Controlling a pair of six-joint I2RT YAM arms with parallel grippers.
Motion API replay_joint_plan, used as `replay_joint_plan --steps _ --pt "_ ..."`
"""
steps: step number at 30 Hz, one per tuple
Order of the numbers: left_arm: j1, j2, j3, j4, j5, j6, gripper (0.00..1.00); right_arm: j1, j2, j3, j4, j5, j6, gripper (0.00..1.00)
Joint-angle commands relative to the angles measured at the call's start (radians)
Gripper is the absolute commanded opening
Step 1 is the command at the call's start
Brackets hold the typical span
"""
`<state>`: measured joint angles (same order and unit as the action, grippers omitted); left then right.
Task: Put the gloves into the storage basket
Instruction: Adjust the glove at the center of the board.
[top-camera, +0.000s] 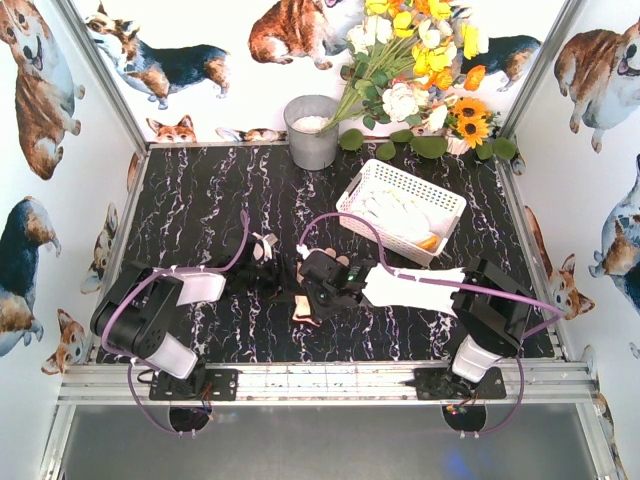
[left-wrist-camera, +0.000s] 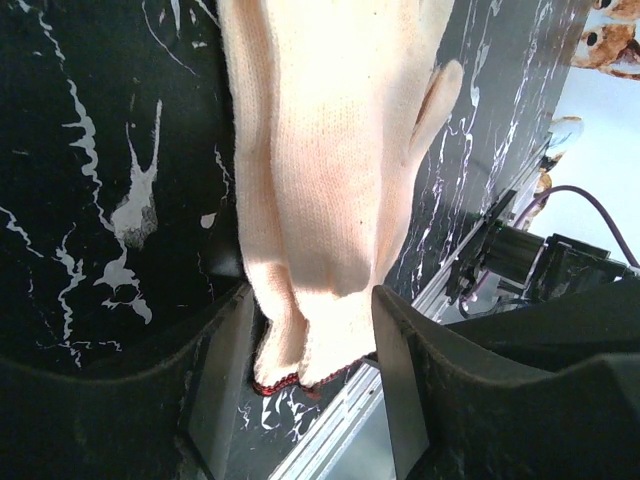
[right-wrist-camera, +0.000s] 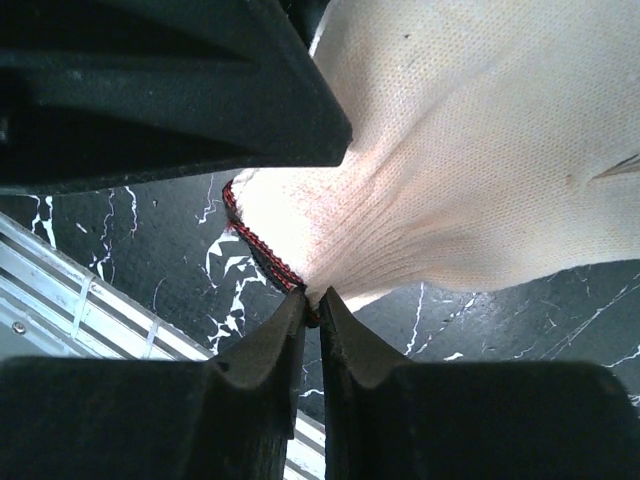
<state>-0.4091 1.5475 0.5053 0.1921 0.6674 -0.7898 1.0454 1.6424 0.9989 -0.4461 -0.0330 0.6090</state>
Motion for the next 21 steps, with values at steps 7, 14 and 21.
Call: replay_joint_plan --steps 7,14,21 --pt "-0.008 0.017 -0.027 -0.023 -0.061 0.019 0.45 0.034 -0.067 0.024 0.010 0.030 0.041 0.13" --pt "-0.008 0.002 -0.036 -0.025 -0.065 0.018 0.43 0.038 -0.063 0.027 0.014 0.005 0.057 0.13" --pt "-0.009 -0.006 -0.045 -0.028 -0.068 0.020 0.42 0.060 -0.048 0.020 0.046 -0.022 0.086 0.13"
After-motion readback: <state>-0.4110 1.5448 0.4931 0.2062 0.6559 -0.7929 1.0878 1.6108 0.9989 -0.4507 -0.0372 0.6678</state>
